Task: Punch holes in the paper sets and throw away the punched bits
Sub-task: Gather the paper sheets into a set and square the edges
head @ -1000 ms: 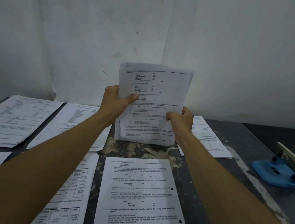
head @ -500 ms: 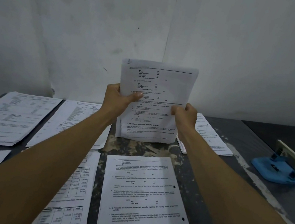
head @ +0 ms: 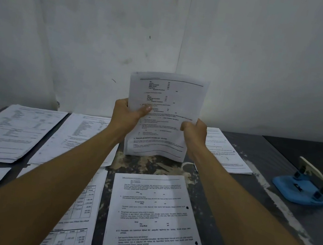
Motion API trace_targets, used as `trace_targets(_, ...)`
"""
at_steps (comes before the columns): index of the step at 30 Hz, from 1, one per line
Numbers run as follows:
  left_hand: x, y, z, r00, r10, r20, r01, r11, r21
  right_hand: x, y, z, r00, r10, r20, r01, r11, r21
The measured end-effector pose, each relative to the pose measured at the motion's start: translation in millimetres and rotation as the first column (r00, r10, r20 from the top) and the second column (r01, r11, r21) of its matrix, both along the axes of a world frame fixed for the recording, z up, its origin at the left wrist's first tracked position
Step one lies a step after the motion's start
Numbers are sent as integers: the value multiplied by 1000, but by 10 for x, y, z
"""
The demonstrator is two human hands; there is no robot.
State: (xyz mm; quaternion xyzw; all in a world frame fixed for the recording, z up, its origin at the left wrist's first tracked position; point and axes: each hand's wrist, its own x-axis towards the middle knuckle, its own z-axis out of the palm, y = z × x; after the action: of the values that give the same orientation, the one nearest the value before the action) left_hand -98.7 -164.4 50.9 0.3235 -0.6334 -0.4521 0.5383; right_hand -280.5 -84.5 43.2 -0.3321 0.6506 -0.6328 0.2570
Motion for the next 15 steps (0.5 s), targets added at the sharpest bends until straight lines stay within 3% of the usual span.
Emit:
trace_targets(7, -75, -9, 211, 997, 51, -55, -53, 998, -37, -25, -52, 156, 999, -52, 4, 52, 990, -128)
trace_targets(13, -103, 25, -159, 999, 45, -11, -45, 999, 8, 34, -25, -146, 1000, -1, -23, 2, 999, 48)
trace_targets(15, -142, 30, -154, 996, 77, -35, -76, 997, 12, 39, -45, -117, 997, -54, -48, 54, 998, 9)
